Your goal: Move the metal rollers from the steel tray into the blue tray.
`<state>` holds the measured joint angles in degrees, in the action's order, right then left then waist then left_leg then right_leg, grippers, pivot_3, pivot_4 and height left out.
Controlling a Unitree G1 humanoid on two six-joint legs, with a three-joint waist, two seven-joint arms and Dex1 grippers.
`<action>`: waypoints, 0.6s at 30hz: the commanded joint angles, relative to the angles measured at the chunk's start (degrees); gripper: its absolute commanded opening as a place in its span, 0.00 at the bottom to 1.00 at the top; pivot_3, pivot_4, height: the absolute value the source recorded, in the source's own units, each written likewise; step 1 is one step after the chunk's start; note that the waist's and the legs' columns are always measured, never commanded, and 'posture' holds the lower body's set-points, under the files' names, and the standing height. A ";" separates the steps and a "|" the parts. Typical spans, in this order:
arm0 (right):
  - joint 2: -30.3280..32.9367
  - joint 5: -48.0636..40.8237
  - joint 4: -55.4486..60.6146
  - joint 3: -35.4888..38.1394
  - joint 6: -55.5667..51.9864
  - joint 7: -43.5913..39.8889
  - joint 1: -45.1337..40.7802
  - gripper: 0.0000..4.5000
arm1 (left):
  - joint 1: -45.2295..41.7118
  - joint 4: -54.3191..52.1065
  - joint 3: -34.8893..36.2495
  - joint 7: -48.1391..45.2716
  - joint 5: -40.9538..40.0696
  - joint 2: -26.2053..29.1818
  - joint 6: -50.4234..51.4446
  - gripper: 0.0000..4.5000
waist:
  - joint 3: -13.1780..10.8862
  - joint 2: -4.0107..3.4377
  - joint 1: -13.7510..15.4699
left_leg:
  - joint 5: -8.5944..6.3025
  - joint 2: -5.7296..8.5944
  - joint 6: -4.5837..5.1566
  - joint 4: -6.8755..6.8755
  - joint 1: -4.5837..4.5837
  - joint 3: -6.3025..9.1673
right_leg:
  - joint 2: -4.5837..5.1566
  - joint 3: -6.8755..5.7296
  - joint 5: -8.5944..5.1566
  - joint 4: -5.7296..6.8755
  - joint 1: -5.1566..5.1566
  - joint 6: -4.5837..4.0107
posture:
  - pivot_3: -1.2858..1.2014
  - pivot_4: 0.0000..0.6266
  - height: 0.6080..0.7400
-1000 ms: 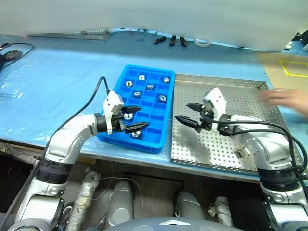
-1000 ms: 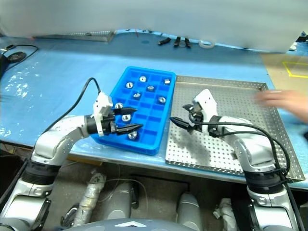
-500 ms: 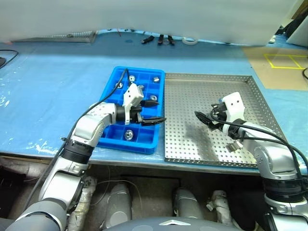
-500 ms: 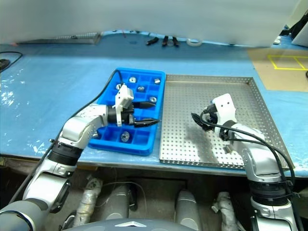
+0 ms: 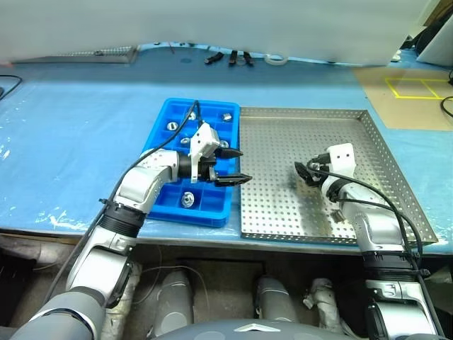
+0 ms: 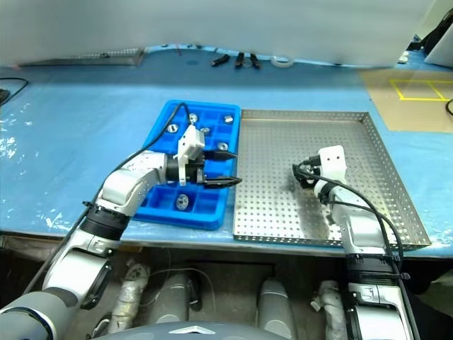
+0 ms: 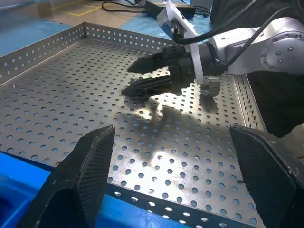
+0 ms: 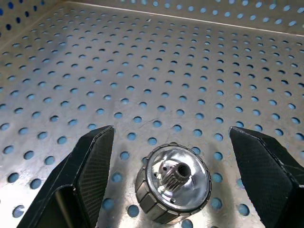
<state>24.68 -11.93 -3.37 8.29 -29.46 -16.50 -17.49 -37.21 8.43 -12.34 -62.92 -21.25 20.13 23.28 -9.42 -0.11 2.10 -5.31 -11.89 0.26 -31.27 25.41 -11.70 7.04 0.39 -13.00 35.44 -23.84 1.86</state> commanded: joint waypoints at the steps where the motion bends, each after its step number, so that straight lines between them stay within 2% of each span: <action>1: -0.03 0.70 -0.17 0.55 1.61 0.13 -0.90 0.91 | 0.49 -3.14 1.14 0.12 -0.53 0.83 0.57 0.90 | 0.00 0.00 0.02 | 0.00 0.00 0.00 0.00 0.00 0.00 | 0.00 0.00 0.00 0.00 0.00 0.00 | 0.42 0.24 1.00; 5: -0.77 1.07 -0.50 -0.02 1.45 0.12 -0.88 0.91 | 0.89 -3.88 1.17 0.53 -0.41 1.16 0.84 0.90 | 0.00 0.00 0.05 | 0.00 0.01 0.01 -0.01 0.00 0.00 | 0.01 0.00 0.00 0.00 0.01 0.00 | 0.42 0.24 1.00; 8: -1.33 1.06 -0.62 0.24 1.58 0.17 -1.00 0.79 | 0.99 -4.06 1.12 0.68 -0.44 1.25 1.01 0.90 | 0.00 0.00 0.03 | 0.00 0.01 0.00 -0.01 -0.02 0.00 | 0.01 0.00 0.00 0.00 0.03 0.00 | 0.42 0.24 1.00; 13: -1.59 1.25 -0.64 0.43 1.16 0.08 -0.99 0.41 | 1.16 -4.21 1.12 0.62 -0.54 1.40 1.17 0.90 | 0.00 0.00 0.04 | -0.01 0.01 0.00 0.00 -0.01 0.00 | 0.01 0.00 0.00 0.00 0.03 0.00 | 0.42 0.24 1.00; 14: -1.62 1.18 -0.54 0.50 1.18 -0.01 -0.94 0.37 | 1.17 -4.15 1.13 0.58 -0.53 1.42 1.13 0.90 | 0.00 0.00 0.04 | 0.00 0.00 0.00 0.00 -0.02 0.00 | 0.00 0.00 0.00 0.00 0.03 0.00 | 0.42 0.24 1.00; 18: -1.34 1.21 0.12 0.69 0.99 -0.08 -0.63 0.37 | 1.38 -4.28 1.36 0.28 -0.83 1.75 1.35 0.90 | 0.00 0.00 0.04 | -0.01 0.00 0.00 0.00 -0.02 0.00 | 0.01 0.00 0.00 0.00 0.02 0.00 | 0.42 0.24 1.00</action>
<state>23.00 -10.64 -5.08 8.12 -28.99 -16.49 -17.63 -35.76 6.25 -12.29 -62.29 -21.29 21.34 24.57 -9.43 -0.11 2.13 -5.32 -11.89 0.26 -31.27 25.40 -11.70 7.05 0.39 -13.00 35.44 -23.82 1.86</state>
